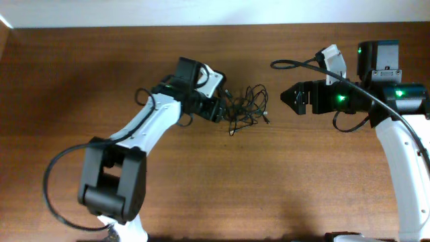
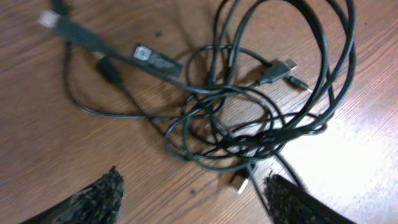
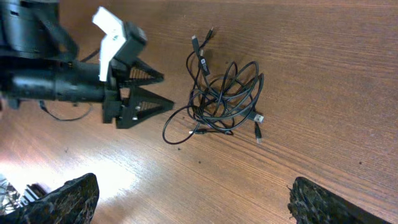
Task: Untangle cables
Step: 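Reach both grippers toward the black cable tangle and grasp it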
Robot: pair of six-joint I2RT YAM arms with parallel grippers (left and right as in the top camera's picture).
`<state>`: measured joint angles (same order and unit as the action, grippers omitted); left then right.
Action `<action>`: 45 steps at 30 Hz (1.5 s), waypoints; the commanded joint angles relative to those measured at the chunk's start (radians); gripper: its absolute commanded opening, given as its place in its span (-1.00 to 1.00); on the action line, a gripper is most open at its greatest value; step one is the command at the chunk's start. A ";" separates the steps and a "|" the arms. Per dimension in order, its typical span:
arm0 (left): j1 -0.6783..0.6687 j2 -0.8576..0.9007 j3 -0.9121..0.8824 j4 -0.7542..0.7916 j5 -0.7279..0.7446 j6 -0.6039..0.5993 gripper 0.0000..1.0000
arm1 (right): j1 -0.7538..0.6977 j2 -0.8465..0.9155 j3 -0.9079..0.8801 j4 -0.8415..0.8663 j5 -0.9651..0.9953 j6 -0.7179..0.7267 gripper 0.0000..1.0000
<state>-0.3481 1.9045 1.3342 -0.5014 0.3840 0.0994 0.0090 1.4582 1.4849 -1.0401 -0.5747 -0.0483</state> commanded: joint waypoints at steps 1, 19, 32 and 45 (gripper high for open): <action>-0.068 0.009 0.017 0.016 -0.007 -0.061 0.49 | -0.003 -0.002 0.018 -0.005 -0.017 0.005 0.97; -0.227 0.219 0.015 0.285 -0.247 -0.153 0.03 | -0.003 -0.002 0.018 -0.031 -0.016 0.005 0.97; -0.076 -0.127 0.268 -0.150 0.154 -0.154 -1.00 | -0.003 -0.001 0.018 0.042 0.100 0.280 0.88; -0.045 -0.302 0.329 -0.246 0.257 -0.399 -1.00 | 0.111 0.035 0.017 0.289 -0.069 0.477 0.54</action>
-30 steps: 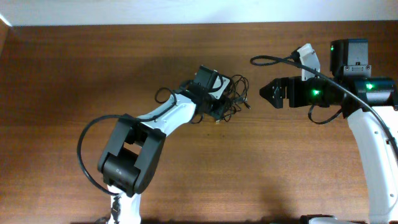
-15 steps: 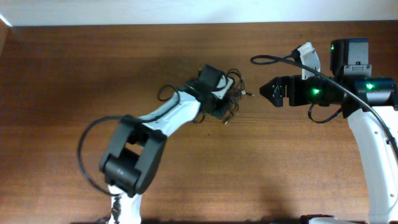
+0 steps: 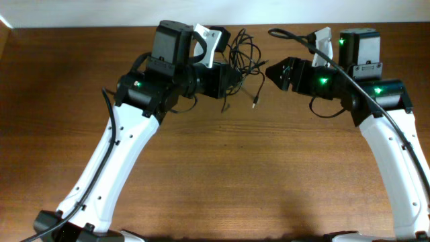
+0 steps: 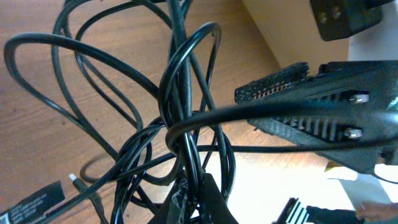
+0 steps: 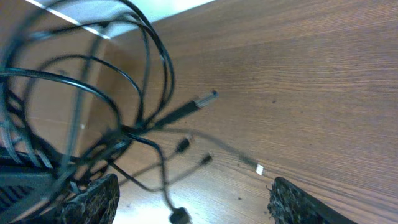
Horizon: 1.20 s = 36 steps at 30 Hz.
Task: Untangle cables
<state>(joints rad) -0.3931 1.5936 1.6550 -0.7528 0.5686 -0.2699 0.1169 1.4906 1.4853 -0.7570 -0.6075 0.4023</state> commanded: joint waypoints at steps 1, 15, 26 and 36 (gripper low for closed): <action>0.000 0.009 0.008 0.013 0.107 -0.030 -1.00 | 0.008 0.007 0.017 0.006 -0.036 0.026 0.54; -0.003 0.008 0.008 0.197 0.585 -0.212 -1.00 | 0.063 0.146 0.017 0.079 0.081 0.111 0.22; 0.235 0.008 0.008 -0.040 -0.018 -0.070 -1.00 | -0.104 0.139 0.018 -0.156 0.162 -0.059 -0.92; 0.220 0.011 0.008 0.041 0.211 -0.259 -1.00 | 0.049 0.139 0.019 0.053 -0.180 0.001 -0.32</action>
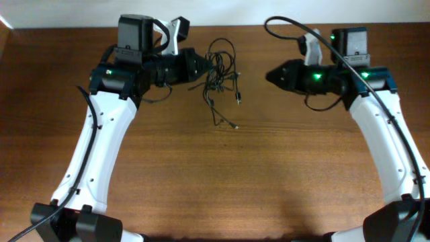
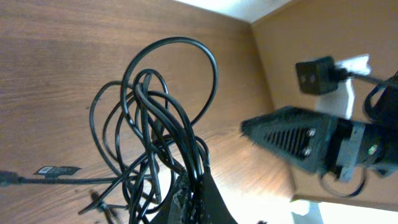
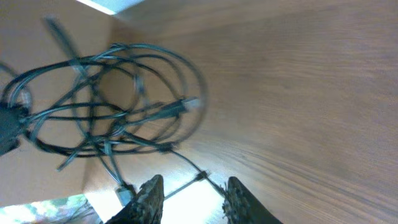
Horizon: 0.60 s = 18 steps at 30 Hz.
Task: Untangle cables
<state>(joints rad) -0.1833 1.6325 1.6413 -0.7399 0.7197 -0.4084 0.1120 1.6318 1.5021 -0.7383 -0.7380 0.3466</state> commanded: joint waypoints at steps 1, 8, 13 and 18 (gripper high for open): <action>0.010 -0.028 0.022 0.045 0.099 -0.138 -1.00 | 0.089 -0.002 0.002 0.065 -0.004 0.097 -0.30; 0.010 -0.028 0.022 0.126 0.238 -0.237 -1.00 | 0.263 0.015 0.002 0.267 0.215 0.328 -0.05; 0.010 -0.028 0.022 0.205 0.364 -0.325 -1.00 | 0.303 0.086 0.002 0.383 0.237 0.407 -0.06; 0.017 -0.028 0.022 0.373 0.505 -0.410 -1.00 | 0.296 0.094 0.002 0.373 0.391 0.440 -0.87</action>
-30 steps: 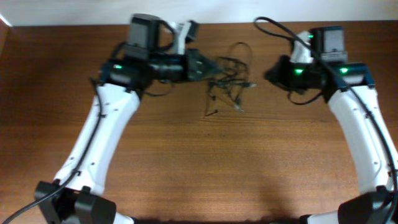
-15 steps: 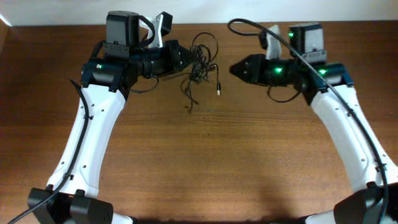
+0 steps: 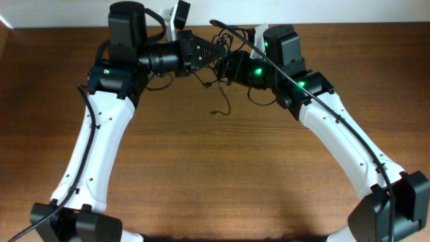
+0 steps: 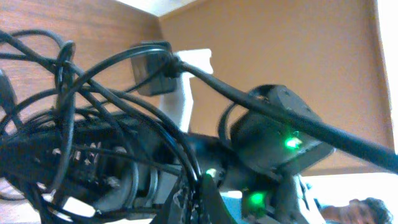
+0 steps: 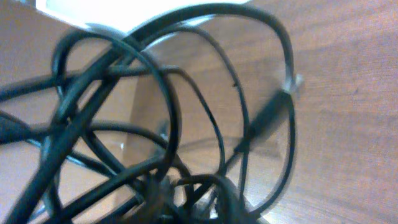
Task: Untangle cables
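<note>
A tangle of thin black cables [image 4: 93, 87] hangs in the air between my two grippers over the far middle of the table. My left gripper [image 3: 213, 54] points right and is shut on several strands, pinched at the bottom of the left wrist view [image 4: 200, 198]. My right gripper [image 3: 232, 68] points left and meets the same tangle. In the right wrist view its fingers [image 5: 233, 202] sit close together with loops of the cable tangle [image 5: 168, 93] between them. A loose cable tail [image 3: 226, 97] dangles down toward the table.
The brown wooden table [image 3: 222, 175] stretches below both arms, with a white wall strip [image 3: 54, 13] along its far edge. The right arm's body [image 4: 280, 137] with green lights fills the space right behind the tangle. Its thick supply cable [image 3: 232, 33] arches over the grippers.
My right gripper has moved left from well clear of the tangle to right against it, with strands now between its fingers. The left gripper still holds the bundle up, a little farther right.
The tangle lay on the table between my open grippers. Then my left gripper was shut on it and held it up near the far edge, with the right one open nearby. Later the right fingers had narrowed farther right. Now both grippers meet at the bundle.
</note>
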Robot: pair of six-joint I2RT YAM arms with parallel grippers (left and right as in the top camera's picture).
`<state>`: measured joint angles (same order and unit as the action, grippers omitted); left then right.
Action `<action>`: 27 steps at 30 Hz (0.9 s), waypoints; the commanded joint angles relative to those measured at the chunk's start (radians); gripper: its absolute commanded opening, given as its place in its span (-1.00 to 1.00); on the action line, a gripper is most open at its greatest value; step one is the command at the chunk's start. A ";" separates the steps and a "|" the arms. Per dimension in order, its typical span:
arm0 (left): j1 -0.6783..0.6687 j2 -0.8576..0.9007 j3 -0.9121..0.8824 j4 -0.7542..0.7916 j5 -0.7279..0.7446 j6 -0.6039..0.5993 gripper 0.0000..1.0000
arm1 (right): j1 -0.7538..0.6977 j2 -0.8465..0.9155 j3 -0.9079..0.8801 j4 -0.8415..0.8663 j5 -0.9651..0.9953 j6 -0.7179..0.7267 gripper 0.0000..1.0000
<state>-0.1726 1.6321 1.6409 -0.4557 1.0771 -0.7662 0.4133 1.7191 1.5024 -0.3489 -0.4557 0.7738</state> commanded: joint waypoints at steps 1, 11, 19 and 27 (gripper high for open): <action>0.020 -0.028 0.023 0.123 0.146 -0.051 -1.00 | -0.019 0.007 0.001 -0.037 0.108 0.013 -0.92; 0.179 -0.028 0.023 -0.372 -0.717 0.473 -1.00 | -0.171 -0.120 0.025 -0.481 0.039 -0.331 -0.92; 0.124 -0.027 -0.008 -0.556 -0.665 0.832 -1.00 | -0.248 -0.180 0.063 -0.591 -0.070 -0.404 -0.67; -0.055 0.081 -0.043 -0.485 -0.494 0.836 -1.00 | -0.231 -0.175 0.063 -0.643 0.094 -0.397 -0.39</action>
<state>-0.1986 1.6783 1.6020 -0.9970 0.4686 0.0532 0.1783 1.5623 1.5517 -0.9791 -0.3962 0.3851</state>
